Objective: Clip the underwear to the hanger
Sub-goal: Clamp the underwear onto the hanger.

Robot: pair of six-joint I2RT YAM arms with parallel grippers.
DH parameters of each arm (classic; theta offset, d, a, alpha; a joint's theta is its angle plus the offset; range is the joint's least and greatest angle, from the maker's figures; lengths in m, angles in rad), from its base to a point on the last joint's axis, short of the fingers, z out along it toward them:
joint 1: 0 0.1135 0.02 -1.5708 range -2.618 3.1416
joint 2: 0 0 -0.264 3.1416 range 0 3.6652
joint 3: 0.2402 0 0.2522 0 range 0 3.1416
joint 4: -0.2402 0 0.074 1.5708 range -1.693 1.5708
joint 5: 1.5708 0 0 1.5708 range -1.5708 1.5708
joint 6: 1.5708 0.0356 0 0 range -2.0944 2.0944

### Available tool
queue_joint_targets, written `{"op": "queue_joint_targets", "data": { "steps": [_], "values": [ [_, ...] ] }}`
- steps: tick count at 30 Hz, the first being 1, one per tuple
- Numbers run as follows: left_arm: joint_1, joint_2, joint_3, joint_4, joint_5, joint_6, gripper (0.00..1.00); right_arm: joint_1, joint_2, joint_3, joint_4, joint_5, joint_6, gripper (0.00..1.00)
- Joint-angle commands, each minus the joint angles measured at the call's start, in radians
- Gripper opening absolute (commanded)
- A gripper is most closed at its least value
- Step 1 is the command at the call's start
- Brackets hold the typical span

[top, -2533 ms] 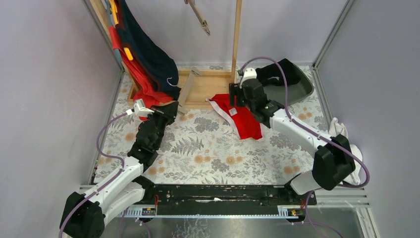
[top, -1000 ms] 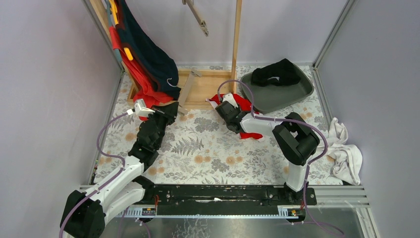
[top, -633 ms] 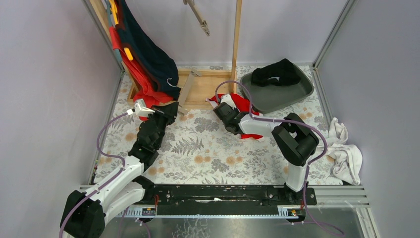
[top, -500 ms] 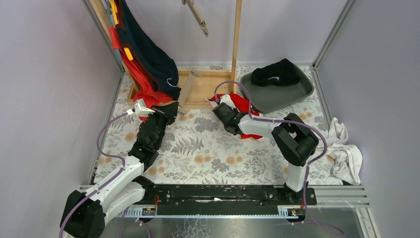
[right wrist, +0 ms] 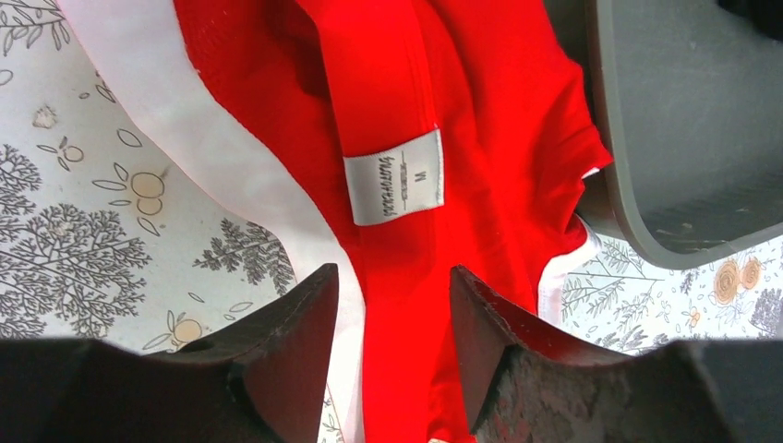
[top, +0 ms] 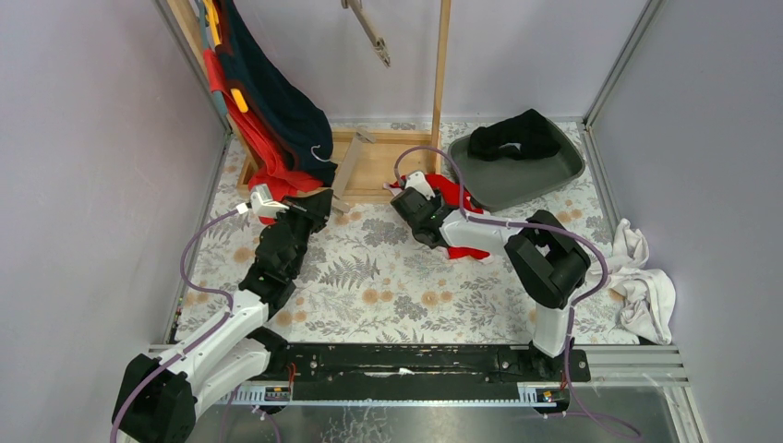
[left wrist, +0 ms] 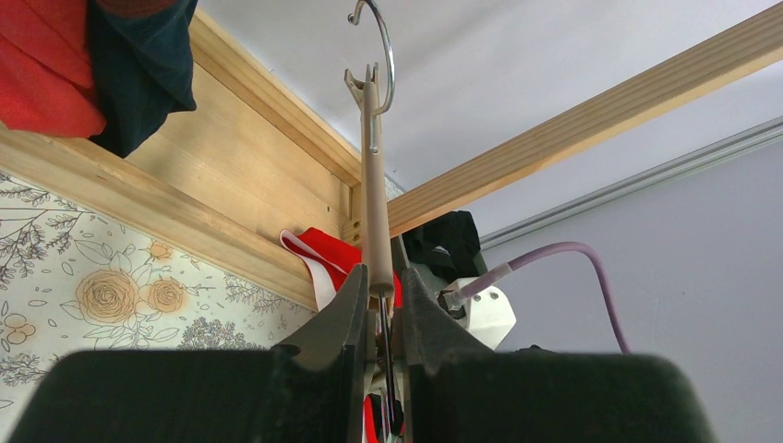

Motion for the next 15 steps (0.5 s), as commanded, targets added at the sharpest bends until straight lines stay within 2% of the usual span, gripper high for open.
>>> {"op": "queue_joint_targets", "data": {
  "steps": [1,8,15],
  "values": [
    [-0.007,-0.008,0.019,0.101,-0.029,0.018,0.00,0.018,0.023,0.052,-0.016,0.040,0.002,0.55],
    [-0.006,-0.010,0.017,0.102,-0.030,0.020,0.00,0.022,0.070,0.082,-0.039,0.083,0.013,0.54],
    [-0.006,-0.015,0.016,0.102,-0.033,0.020,0.00,0.022,0.100,0.099,-0.052,0.148,0.026,0.45]
  ]
}}
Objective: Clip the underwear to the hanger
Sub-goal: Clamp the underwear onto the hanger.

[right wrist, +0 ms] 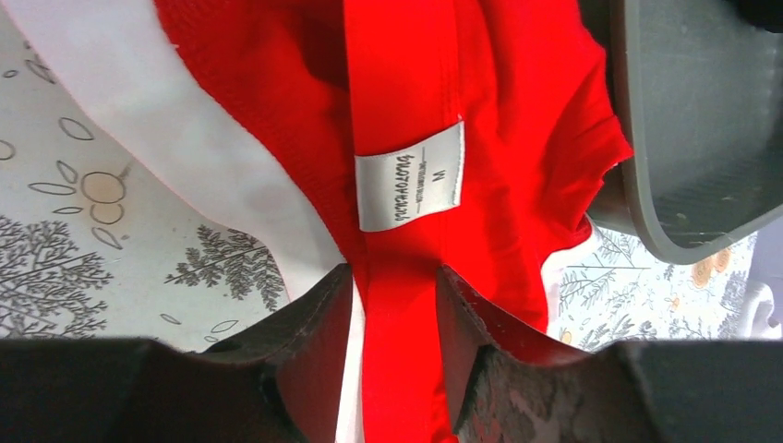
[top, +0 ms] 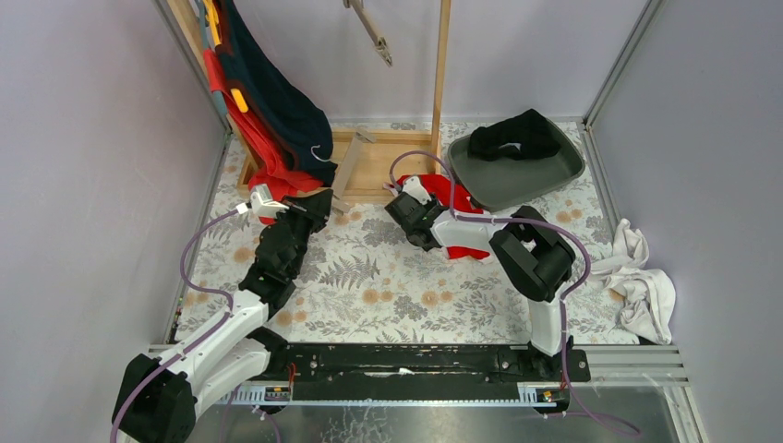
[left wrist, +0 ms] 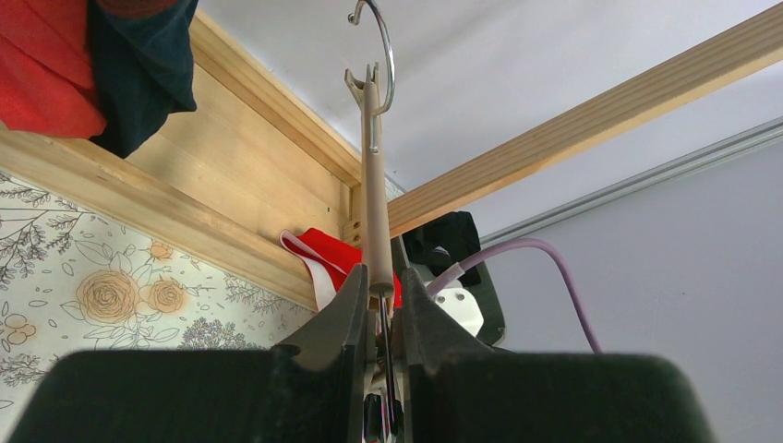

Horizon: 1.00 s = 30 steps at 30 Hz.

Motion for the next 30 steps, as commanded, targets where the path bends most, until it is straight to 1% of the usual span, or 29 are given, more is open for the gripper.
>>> {"op": "queue_joint_targets", "data": {
  "steps": [1,11,15,18,20,25,30],
  "values": [
    [-0.008,-0.014,0.015,0.102,-0.033,0.020,0.00,0.010,0.008,0.049,-0.017,0.102,0.024,0.43],
    [-0.007,-0.012,0.016,0.102,-0.033,0.019,0.00,0.009,0.013,0.044,-0.022,0.162,0.035,0.29],
    [-0.007,-0.011,0.016,0.104,-0.033,0.018,0.00,0.012,0.001,0.035,-0.021,0.169,0.039,0.18],
    [-0.005,-0.011,0.016,0.105,-0.031,0.018,0.00,0.013,-0.005,0.028,-0.021,0.171,0.040,0.06],
    [-0.006,-0.009,0.015,0.105,-0.031,0.018,0.00,0.015,-0.010,0.026,-0.020,0.171,0.043,0.00],
    [-0.007,-0.005,0.015,0.107,-0.030,0.018,0.00,0.033,-0.027,0.020,-0.025,0.177,0.041,0.00],
    [-0.006,-0.007,0.015,0.107,-0.030,0.018,0.00,0.089,-0.044,0.027,-0.060,0.181,0.059,0.00]
  ]
}}
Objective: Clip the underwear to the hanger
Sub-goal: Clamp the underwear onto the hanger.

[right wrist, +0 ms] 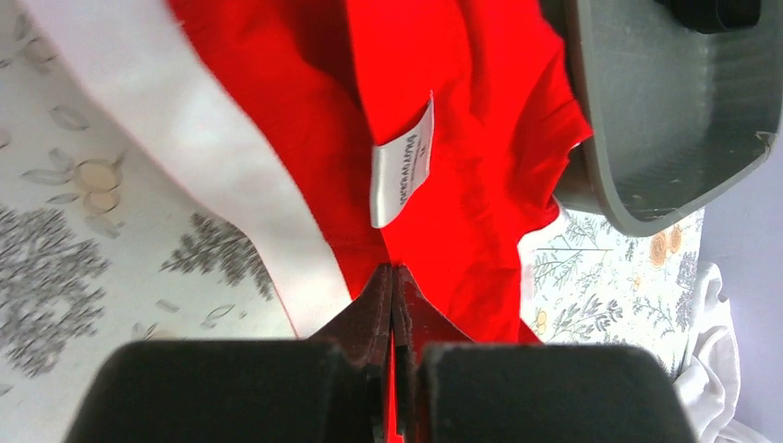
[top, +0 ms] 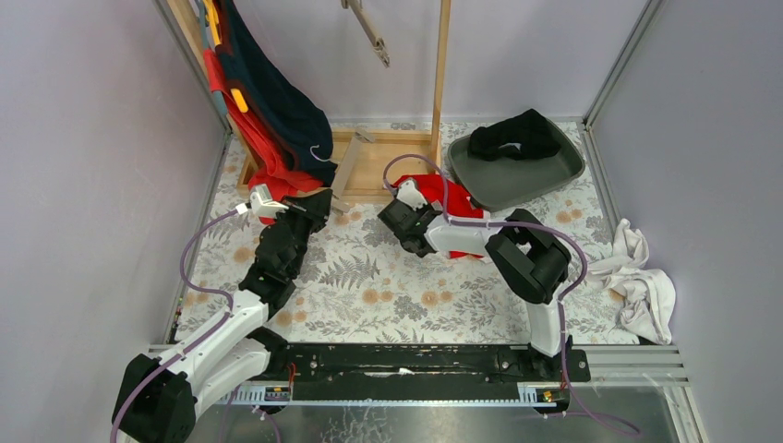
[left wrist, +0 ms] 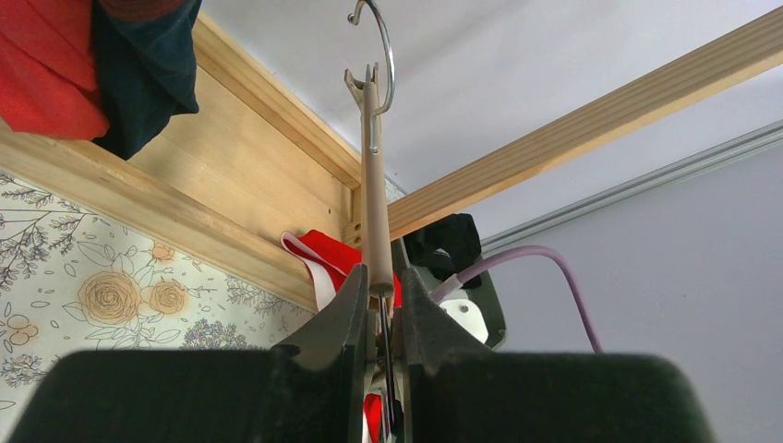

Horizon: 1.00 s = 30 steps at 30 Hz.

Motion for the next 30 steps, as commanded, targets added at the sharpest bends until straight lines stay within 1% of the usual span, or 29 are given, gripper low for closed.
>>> {"op": "queue_joint_targets", "data": {
  "steps": [1,10,22,30],
  "values": [
    [-0.006,-0.007,0.014,0.106,-0.023,0.018,0.00,0.068,-0.058,0.019,-0.036,0.056,0.042,0.00],
    [-0.006,-0.015,0.015,0.102,-0.023,0.017,0.00,0.139,-0.041,0.047,-0.093,0.045,0.090,0.00],
    [-0.007,-0.024,0.013,0.097,-0.026,0.017,0.00,0.211,-0.089,0.068,-0.120,0.064,0.093,0.00],
    [-0.007,-0.040,0.010,0.088,-0.032,0.018,0.00,0.249,-0.044,0.113,-0.126,0.034,0.095,0.00]
  ]
}}
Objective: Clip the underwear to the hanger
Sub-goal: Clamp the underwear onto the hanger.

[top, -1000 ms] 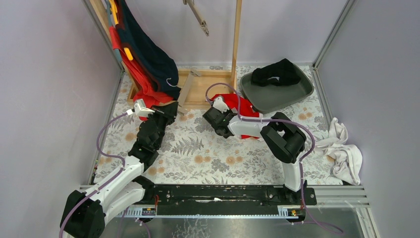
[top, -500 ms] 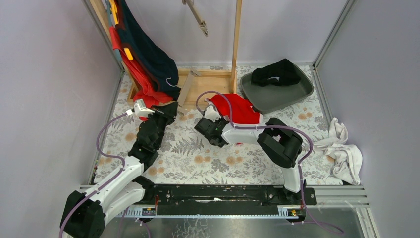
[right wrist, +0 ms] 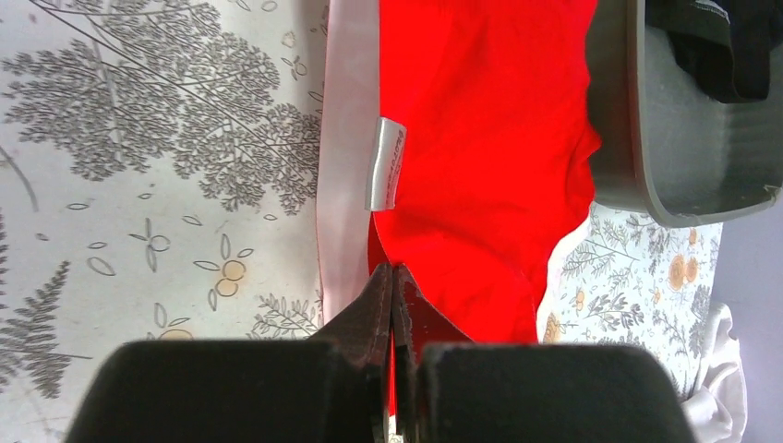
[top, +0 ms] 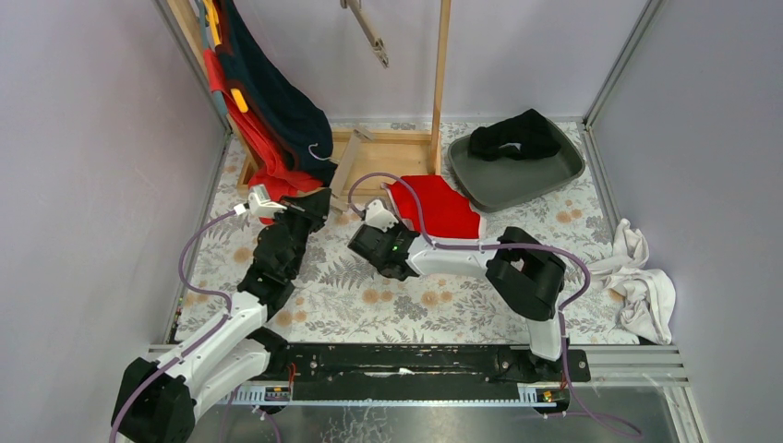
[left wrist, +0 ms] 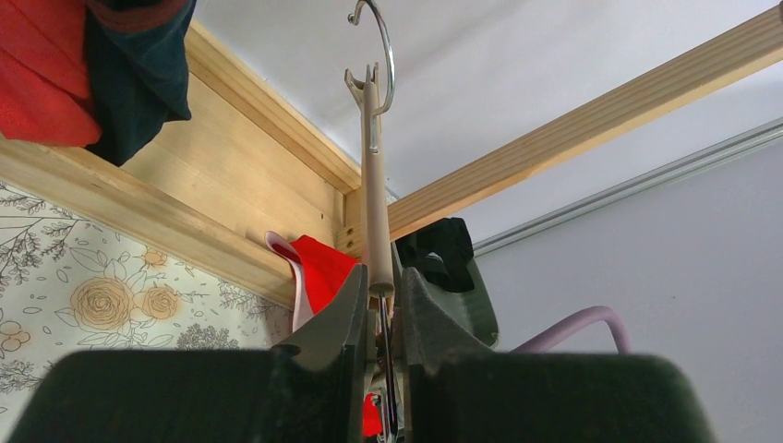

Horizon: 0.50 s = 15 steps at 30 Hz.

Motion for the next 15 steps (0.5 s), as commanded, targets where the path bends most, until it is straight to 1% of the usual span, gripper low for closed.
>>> {"op": "queue_joint_targets", "data": {
  "steps": [1,6,11,12,15],
  "values": [
    [-0.006,-0.025,0.009,0.087,-0.032,0.019,0.00,0.015,-0.001,0.055,-0.007,0.012,0.021,0.00],
    [-0.006,-0.033,0.009,0.082,-0.037,0.021,0.00,0.014,0.027,0.069,-0.003,-0.017,0.013,0.00],
    [-0.006,-0.035,0.008,0.079,-0.037,0.022,0.00,0.015,0.040,0.074,0.015,-0.076,-0.006,0.01],
    [-0.006,-0.036,0.008,0.077,-0.039,0.023,0.00,0.014,0.037,0.074,0.019,-0.092,-0.009,0.05],
    [-0.007,-0.039,0.007,0.075,-0.041,0.023,0.00,0.015,0.015,0.058,0.037,-0.142,-0.012,0.32]
  ]
}}
